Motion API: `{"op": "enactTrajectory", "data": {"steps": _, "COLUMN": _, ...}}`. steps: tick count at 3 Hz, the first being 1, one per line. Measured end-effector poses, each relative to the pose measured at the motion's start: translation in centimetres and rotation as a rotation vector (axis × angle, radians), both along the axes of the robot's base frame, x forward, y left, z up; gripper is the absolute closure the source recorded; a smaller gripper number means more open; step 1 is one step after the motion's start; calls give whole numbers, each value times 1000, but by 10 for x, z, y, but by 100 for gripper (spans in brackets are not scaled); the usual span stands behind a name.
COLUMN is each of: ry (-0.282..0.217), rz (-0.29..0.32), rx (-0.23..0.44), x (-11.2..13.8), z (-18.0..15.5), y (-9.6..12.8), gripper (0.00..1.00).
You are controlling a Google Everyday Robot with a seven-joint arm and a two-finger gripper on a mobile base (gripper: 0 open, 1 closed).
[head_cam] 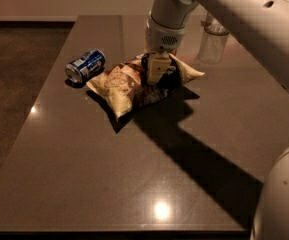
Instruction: Move brown chip bag near pepsi can
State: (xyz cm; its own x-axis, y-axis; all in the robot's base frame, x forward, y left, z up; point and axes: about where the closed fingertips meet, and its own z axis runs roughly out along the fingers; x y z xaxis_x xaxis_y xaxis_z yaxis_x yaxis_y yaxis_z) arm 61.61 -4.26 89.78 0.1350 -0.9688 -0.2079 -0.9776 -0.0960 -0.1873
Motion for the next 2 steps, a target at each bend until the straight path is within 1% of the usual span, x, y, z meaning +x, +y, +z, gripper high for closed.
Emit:
{"op": "enactTrajectory", "data": {"steps": 1, "ry": -3, "rz": 1, "rx": 2, "x": 1, "z": -1, "y": 1, "gripper": 0}}
{"op": "enactTrajectory", "data": {"steps": 2, "ry": -3, "rz": 1, "rx": 2, "x": 1, "z": -1, "y": 1, "gripper": 0}}
